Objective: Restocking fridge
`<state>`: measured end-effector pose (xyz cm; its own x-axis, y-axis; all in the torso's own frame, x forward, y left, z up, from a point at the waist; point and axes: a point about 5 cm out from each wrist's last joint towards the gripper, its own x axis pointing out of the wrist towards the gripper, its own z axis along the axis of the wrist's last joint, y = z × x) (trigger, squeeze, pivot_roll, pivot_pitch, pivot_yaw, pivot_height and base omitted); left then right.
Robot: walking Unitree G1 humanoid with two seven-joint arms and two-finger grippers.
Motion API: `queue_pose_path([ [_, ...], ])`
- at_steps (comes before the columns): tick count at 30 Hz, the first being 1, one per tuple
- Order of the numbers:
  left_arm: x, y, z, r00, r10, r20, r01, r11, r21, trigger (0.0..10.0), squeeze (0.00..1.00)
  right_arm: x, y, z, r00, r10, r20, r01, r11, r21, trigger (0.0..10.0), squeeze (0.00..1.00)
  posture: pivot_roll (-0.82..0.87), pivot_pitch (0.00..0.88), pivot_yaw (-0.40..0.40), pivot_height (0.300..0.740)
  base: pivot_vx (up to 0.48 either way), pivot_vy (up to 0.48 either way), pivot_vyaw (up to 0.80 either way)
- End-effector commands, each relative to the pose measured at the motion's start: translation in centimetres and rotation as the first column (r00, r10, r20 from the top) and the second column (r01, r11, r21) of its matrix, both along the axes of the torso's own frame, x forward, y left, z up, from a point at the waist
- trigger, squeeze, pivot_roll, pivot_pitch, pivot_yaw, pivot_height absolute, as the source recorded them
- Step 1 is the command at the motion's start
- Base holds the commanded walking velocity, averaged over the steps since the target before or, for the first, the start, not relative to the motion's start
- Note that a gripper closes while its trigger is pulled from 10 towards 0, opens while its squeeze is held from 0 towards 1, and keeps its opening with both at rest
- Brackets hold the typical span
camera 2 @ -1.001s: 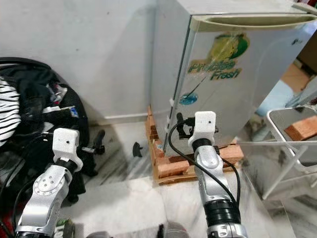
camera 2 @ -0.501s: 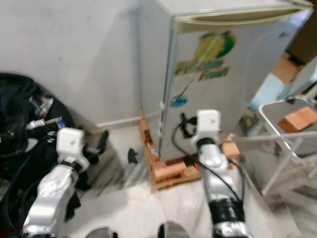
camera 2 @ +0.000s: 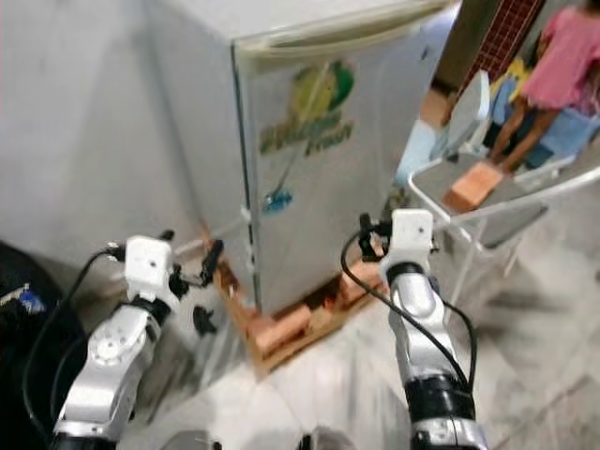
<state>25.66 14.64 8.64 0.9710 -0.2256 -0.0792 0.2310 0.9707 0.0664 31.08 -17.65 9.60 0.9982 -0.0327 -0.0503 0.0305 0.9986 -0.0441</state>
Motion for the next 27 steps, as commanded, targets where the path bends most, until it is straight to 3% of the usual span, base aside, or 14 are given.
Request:
queue_pose_path([
  [1,-0.1,0.5,-0.2,1.000,0.015,-0.010,-0.015,1.000,0.007,10.0,0.00,-0.2,0.6,-0.1,1.000,0.023,0.000,-0.023,1.000,0.001,10.0,0.00,0.10,0.020,-0.036,0.740,0.000,0.000,0.00],
  [9,-0.1,0.7,-0.3,0.999,0.035,-0.020,-0.035,0.999,-0.004,10.0,0.00,-0.1,0.5,-0.1,1.000,0.020,0.003,-0.020,1.000,-0.001,10.0,0.00,0.10,0.019,-0.036,0.740,0.000,0.000,0.00],
  [19,-0.5,2.0,-0.6,0.998,0.060,-0.023,-0.060,0.998,0.035,10.0,0.00,-2.6,-0.6,-1.3,0.999,0.002,-0.048,-0.002,1.000,0.000,10.0,0.00,0.09,0.029,-0.034,0.740,0.000,0.135,-0.77],
  [27,-0.3,2.3,-0.5,0.997,0.071,-0.015,-0.070,0.996,0.047,10.0,0.00,-3.1,-0.8,-1.4,0.999,-0.005,-0.054,0.005,1.000,-0.003,10.0,0.00,0.08,0.037,-0.030,0.740,0.000,0.000,-0.12],
])
